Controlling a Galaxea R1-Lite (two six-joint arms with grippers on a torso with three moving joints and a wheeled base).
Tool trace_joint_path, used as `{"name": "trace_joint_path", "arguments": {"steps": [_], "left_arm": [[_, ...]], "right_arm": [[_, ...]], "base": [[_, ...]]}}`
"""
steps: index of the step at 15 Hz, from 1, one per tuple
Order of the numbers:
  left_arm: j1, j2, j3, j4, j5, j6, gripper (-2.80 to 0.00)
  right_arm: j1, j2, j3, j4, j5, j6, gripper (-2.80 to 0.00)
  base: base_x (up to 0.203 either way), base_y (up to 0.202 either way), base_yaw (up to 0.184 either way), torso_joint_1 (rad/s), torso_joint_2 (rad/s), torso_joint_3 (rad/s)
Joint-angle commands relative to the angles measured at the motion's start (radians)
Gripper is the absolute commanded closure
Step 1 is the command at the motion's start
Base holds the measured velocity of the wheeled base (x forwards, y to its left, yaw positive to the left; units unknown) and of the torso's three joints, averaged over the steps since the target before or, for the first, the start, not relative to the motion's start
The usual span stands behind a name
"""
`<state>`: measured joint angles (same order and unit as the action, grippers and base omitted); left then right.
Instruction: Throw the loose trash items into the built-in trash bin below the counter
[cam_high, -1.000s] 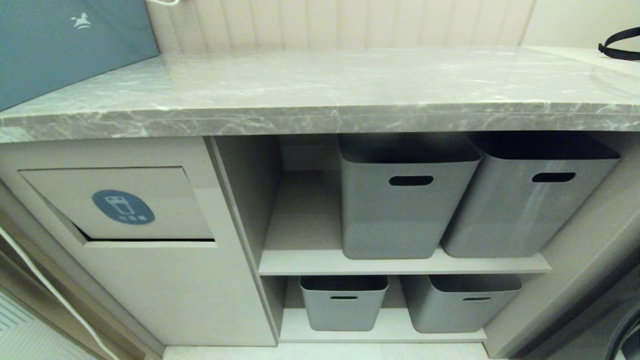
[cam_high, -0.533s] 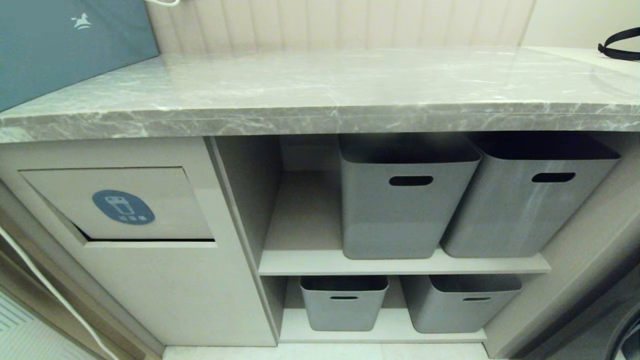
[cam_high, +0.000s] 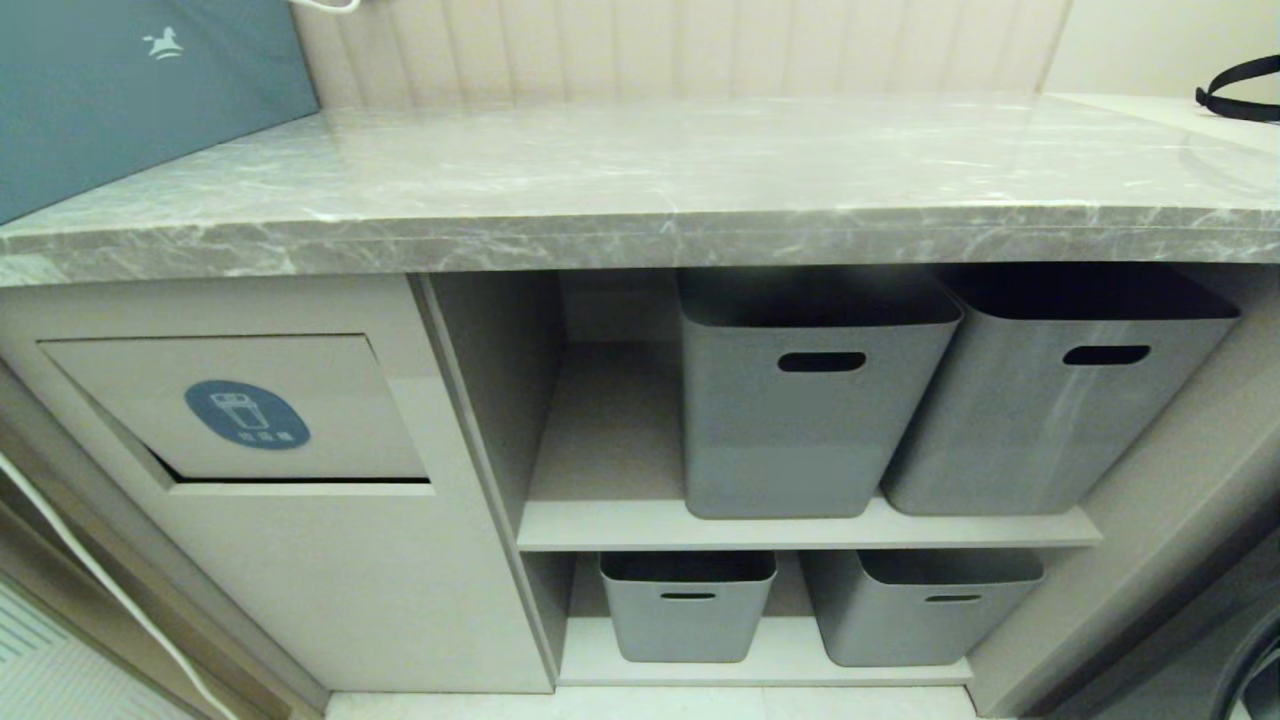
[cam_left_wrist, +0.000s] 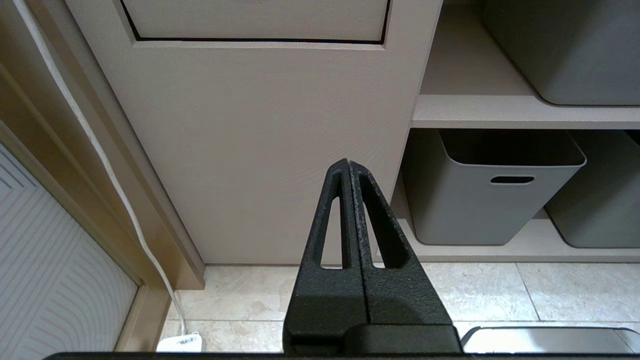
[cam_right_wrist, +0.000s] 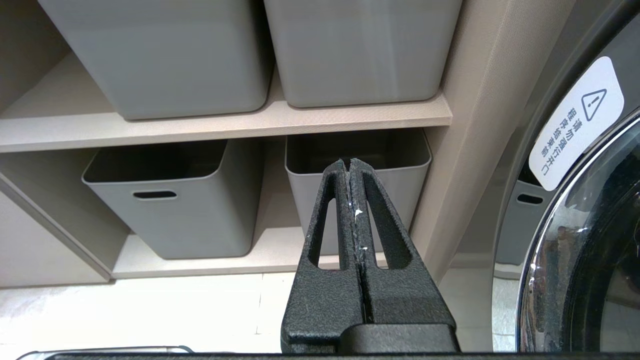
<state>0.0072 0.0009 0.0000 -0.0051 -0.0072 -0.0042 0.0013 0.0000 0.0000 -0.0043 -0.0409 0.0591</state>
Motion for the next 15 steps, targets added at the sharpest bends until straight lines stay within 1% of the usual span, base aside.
{"name": "trace_joint_path", "arguments": {"steps": [1,3,4,5,7,8,11,15], "left_arm": [[0.000,0.002,0.002,-0.001,0.000,0.000,0.00],[0.000,0.002,0.002,0.002,-0.002,0.010,0.00],[0.000,0.001,0.002,0.002,-0.005,0.031,0.00],[0.000,0.001,0.002,0.003,-0.012,0.039,0.00],[0.000,0.001,0.002,0.002,-0.006,-0.029,0.00],[0.000,0.001,0.002,-0.001,-0.002,-0.053,0.00],[0.000,0.001,0.002,-0.003,0.012,-0.077,0.00],[0.000,0.001,0.003,-0.003,0.012,-0.079,0.00]], "right_arm": [[0.000,0.000,0.002,0.000,-0.001,0.001,0.00],[0.000,0.000,0.002,0.000,-0.001,0.001,0.00],[0.000,0.000,0.002,0.000,-0.001,0.001,0.00],[0.000,0.000,0.002,0.000,-0.001,0.001,0.00],[0.000,0.000,0.002,0.000,-0.001,-0.001,0.00],[0.000,0.000,0.002,0.000,-0.001,-0.001,0.00],[0.000,0.000,0.002,0.000,-0.001,-0.001,0.00],[0.000,0.000,0.002,0.000,-0.001,-0.001,0.00]], "base": [[0.000,0.000,0.000,0.000,0.00,0.000],[0.000,0.000,0.000,0.000,0.00,0.000],[0.000,0.000,0.000,0.000,0.00,0.000],[0.000,0.000,0.000,0.000,0.00,0.000],[0.000,0.000,0.000,0.000,0.00,0.000],[0.000,0.000,0.000,0.000,0.00,0.000],[0.000,0.000,0.000,0.000,0.00,0.000],[0.000,0.000,0.000,0.000,0.00,0.000]]}}
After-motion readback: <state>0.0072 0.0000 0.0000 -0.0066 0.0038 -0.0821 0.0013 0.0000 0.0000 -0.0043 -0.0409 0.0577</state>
